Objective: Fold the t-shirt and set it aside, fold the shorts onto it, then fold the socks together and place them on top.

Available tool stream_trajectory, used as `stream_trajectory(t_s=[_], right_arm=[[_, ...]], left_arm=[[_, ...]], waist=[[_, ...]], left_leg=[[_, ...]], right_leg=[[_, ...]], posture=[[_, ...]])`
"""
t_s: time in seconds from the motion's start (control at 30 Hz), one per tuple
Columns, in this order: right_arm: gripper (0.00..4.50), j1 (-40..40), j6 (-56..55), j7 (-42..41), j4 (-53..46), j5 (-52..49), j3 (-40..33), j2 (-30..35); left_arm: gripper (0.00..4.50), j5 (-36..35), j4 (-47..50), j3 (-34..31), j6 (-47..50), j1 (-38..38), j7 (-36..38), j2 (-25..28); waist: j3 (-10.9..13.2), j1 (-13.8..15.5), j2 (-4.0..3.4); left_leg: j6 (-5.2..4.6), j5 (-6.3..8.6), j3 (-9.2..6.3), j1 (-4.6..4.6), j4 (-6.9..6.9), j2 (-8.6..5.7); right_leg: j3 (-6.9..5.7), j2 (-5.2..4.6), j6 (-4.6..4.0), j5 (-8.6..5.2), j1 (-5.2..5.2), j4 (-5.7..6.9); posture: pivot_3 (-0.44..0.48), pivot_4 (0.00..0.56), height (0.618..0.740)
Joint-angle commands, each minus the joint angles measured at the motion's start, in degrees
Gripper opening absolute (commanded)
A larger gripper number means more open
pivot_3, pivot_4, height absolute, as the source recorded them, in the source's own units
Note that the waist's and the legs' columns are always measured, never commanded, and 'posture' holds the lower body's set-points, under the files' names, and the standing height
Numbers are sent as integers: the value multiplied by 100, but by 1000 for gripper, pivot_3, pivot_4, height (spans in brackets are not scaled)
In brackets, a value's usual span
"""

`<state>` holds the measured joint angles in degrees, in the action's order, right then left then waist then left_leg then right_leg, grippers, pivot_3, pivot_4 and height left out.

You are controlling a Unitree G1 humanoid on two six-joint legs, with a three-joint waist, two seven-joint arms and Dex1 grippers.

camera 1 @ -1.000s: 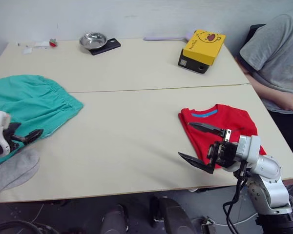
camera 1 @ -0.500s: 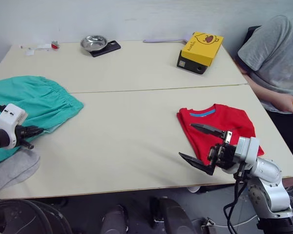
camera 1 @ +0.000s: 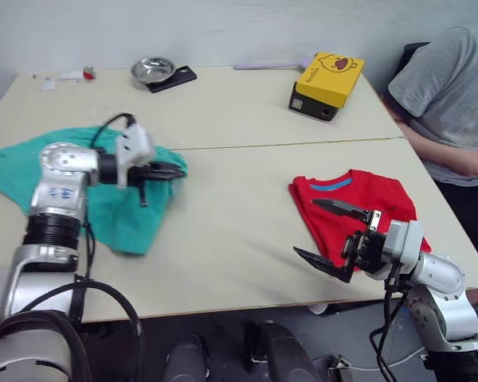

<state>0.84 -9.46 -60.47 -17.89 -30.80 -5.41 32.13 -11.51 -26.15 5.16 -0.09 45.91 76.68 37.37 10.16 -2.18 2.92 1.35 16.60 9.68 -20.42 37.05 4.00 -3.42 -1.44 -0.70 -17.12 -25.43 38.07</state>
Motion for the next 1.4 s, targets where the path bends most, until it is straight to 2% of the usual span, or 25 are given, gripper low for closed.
stream_trajectory(t_s=[0.03,0.23,0.33,0.37,0.43,0.5,0.67,0.77,0.83,0.97,1.07,1.23,1.4], right_arm=[[4500,45,94,93,-225,20,-147,159],[4500,113,337,-16,-261,25,-145,482],[4500,209,265,-257,-72,155,-33,660],[4500,288,225,-308,36,207,4,676],[4500,529,230,-421,273,301,125,678],[4500,852,211,-541,563,510,322,651],[4500,1751,-258,-841,1497,1355,1006,521],[4500,2200,-310,-942,1936,1668,1410,351],[4500,2443,-432,-1024,2179,1878,1690,182],[4500,2970,-981,-920,2822,2501,2175,-235],[4500,3497,-1439,-546,3537,3139,2470,-574],[4500,4156,-1726,-181,4441,3691,2732,-979],[4500,4745,-1023,92,5085,4064,2915,-1474]], left_arm=[[13,-480,1158,237,370,-466,498,-126],[13,-965,2440,616,853,-1364,1058,-104],[13,-1119,2771,485,1390,-1682,769,-13],[191,-1127,2853,435,1614,-1775,673,88],[557,-991,2998,163,1820,-2013,131,217],[1160,-1102,3275,-255,2040,-2307,-322,349],[2766,-1680,4403,-1494,2419,-3484,-719,840],[3718,-1614,4659,-2197,2214,-4455,-581,1213],[4393,-1494,4878,-2528,2053,-5217,-576,1283],[4451,-854,5383,-2642,1467,-6487,-1002,1097],[4451,-507,5879,-2403,1673,-6898,-1932,593],[4451,-111,6351,-1754,2086,-7177,-2794,105],[4451,281,6253,-1424,2246,-7225,-3078,275]], waist=[[1,-17,-1],[4,-1,-7],[4,20,-7],[4,26,-7],[4,16,-7],[5,0,-7],[12,-62,-17],[15,-105,-21],[16,-107,-24],[18,-113,-27],[19,-85,-28],[17,-100,-25],[15,-143,-28]], left_leg=[[5,-1,0,4,-1,2],[13,-8,-10,10,4,0],[8,-7,-16,9,3,-3],[6,-7,-19,9,3,-6],[4,-6,-21,9,3,-5],[2,-5,-23,8,1,-4],[3,-2,-28,8,-11,-3],[0,2,-28,5,-11,-4],[1,3,-27,6,-11,-3],[-7,11,-26,5,-11,-3],[-18,21,-26,2,-7,-7],[-51,35,-24,0,-8,-10],[-49,36,-24,5,-11,-7]], right_leg=[[3,2,1,-3,0,3],[12,6,0,-12,0,25],[16,6,5,-15,2,23],[16,6,7,-16,3,23],[16,6,8,-17,4,21],[17,6,9,-17,3,19],[15,6,8,-17,3,12],[14,3,8,-18,2,6],[14,3,5,-19,2,3],[14,-1,3,-19,2,-6],[14,-4,0,-18,2,-15],[18,-7,-3,-14,4,-21],[18,-5,-7,-12,3,-15]], posture=[[0,150,740],[0,150,740],[0,150,740],[0,150,740],[0,150,740],[0,150,740],[0,150,740],[0,150,740],[0,150,740],[0,150,740],[0,150,740],[0,150,740],[0,150,740]])
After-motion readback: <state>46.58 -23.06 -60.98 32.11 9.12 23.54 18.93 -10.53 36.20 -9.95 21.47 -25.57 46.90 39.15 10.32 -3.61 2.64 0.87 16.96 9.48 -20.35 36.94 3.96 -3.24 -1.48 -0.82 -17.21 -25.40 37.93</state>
